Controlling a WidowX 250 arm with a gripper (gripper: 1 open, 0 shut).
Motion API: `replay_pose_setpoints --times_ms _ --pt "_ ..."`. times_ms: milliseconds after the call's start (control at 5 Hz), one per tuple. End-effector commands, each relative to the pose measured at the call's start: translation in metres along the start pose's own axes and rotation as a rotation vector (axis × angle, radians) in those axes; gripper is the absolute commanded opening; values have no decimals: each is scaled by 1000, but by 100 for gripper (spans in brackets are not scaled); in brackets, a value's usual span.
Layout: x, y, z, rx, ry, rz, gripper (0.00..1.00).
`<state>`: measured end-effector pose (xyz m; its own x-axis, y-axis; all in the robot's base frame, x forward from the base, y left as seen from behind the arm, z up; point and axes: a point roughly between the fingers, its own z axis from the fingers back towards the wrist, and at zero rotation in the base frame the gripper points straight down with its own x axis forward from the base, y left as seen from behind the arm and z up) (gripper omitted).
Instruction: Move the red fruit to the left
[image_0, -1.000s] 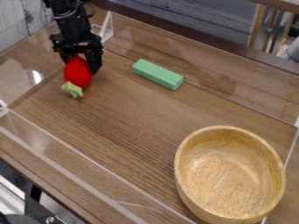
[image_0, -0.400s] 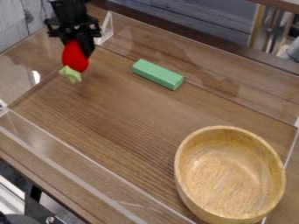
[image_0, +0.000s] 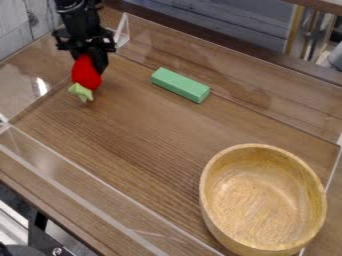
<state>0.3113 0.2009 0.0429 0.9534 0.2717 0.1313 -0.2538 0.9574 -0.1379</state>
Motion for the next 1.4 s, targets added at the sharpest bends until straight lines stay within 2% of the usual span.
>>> replay_pose_setpoints --times_ms 0,200,400,600,800,1200 --pt "15 10 7 27 -46 -11 0" --pt "17 12 2 30 -38 -14 100" --pt "16 13 -6 25 -26 -56 100" --pt "14 12 -7 10 -27 -95 0" --pt "14 10 -7 6 -25 -91 100" --pt "15 5 -9 -5 -21 -97 100"
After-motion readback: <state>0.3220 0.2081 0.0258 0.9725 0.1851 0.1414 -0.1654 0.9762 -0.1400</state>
